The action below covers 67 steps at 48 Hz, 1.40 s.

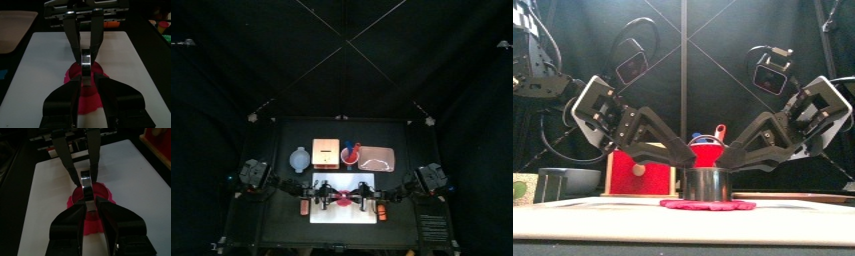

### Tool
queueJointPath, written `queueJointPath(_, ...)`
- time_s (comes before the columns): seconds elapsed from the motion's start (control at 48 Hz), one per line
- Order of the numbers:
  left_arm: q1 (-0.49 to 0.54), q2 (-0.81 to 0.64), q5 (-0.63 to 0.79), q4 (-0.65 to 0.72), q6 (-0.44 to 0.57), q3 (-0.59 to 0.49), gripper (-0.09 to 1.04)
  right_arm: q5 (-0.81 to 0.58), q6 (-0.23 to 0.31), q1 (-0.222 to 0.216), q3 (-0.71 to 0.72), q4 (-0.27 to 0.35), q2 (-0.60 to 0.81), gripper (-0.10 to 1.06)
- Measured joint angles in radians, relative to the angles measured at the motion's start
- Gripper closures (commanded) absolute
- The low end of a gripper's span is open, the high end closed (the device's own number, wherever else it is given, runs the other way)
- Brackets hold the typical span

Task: Get the cutter from the drawer then cut the dough then place the extra dough in the bowl
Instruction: Cut the dough

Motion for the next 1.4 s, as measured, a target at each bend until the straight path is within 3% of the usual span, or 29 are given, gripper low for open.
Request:
queueJointPath(1.0, 0.005, 0.000, 0.021, 0.014, 0.005, 0.000, 0.32, 0.025, -0.005, 0.002, -0.003, 0.000, -0.002, 0.38)
queueJointPath(1.396, 0.006, 0.000, 0.021, 0.029, 0.003, 0.002, 0.47, 0.028, -0.005, 0.000, -0.003, 0.000, -0.002, 0.38)
